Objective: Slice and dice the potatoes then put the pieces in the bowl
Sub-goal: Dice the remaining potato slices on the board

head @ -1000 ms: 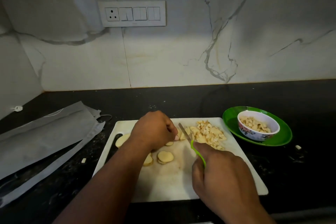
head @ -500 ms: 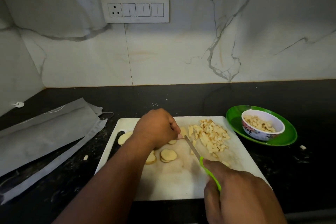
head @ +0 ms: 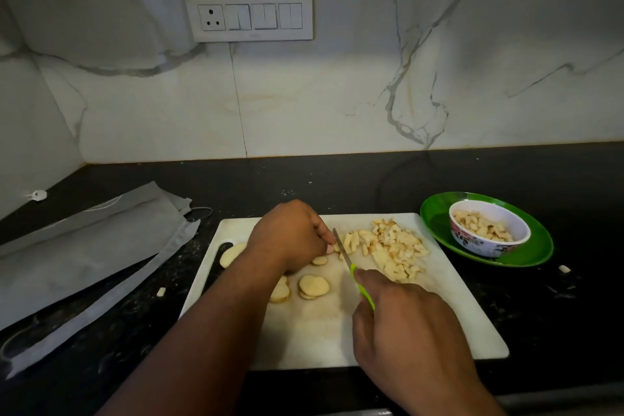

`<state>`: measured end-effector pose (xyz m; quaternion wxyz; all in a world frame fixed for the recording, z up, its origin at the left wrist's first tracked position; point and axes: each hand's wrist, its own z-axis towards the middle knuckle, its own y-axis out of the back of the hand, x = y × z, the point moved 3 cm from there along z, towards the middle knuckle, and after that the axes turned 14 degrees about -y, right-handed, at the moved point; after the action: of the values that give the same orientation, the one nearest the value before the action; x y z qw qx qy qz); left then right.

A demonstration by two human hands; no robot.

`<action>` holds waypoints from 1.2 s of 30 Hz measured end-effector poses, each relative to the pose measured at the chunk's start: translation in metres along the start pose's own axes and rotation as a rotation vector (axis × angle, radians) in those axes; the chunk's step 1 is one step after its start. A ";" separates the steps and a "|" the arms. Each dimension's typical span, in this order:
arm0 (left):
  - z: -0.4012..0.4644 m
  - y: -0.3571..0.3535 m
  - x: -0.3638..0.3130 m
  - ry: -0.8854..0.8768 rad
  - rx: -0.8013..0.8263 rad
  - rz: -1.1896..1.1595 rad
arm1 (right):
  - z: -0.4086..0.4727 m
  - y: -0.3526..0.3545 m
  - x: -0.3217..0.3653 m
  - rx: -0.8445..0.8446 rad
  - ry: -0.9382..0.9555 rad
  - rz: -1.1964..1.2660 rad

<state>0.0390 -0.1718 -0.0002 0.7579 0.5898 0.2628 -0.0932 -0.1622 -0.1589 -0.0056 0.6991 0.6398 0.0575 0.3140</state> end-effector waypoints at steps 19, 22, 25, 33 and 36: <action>-0.010 -0.001 -0.022 -0.185 -0.042 -0.116 | -0.010 0.012 -0.034 -0.109 -0.186 0.327; -0.009 -0.003 -0.023 -0.183 -0.075 -0.148 | -0.009 0.010 -0.038 -0.125 -0.192 0.394; -0.008 -0.004 -0.022 -0.156 -0.066 -0.136 | -0.005 0.007 -0.042 -0.121 -0.188 0.435; -0.006 -0.004 -0.021 -0.150 -0.046 -0.075 | -0.001 0.002 -0.046 -0.100 -0.176 0.514; -0.004 -0.008 -0.019 -0.190 -0.009 -0.006 | -0.001 0.000 -0.050 -0.121 -0.182 0.574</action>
<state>0.0178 -0.1739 0.0019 0.7817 0.5742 0.1920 -0.1496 -0.2024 -0.1836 -0.0216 0.6211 0.6125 -0.2074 0.4428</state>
